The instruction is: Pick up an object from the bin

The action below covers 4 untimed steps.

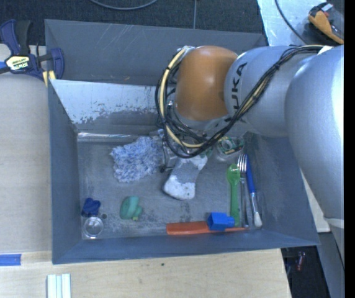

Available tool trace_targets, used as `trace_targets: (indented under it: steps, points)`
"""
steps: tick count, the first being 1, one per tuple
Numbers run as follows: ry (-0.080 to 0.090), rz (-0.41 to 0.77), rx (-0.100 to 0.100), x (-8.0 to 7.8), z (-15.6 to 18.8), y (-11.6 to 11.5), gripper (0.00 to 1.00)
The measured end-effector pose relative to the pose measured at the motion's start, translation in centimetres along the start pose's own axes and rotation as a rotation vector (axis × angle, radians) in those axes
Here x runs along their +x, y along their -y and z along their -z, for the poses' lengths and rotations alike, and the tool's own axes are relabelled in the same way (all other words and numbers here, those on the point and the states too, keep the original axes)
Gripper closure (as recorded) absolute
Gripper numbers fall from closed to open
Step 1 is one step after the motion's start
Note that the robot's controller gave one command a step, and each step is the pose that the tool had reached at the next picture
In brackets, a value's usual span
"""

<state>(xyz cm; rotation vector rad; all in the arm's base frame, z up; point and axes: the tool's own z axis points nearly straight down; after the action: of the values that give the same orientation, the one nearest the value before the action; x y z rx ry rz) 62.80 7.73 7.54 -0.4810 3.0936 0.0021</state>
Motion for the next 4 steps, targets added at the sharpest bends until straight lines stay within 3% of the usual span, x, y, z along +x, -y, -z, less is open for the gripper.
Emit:
trace_targets:
  steps: [2,3,4]
  points:
    - [0.004,-0.001,0.001,-0.1,1.4,0.0,1.0]
    - [-0.001,-0.001,0.0,0.1,3.0,0.0,1.0]
    - [0.007,-0.001,0.002,-0.2,6.1,0.1,1.0]
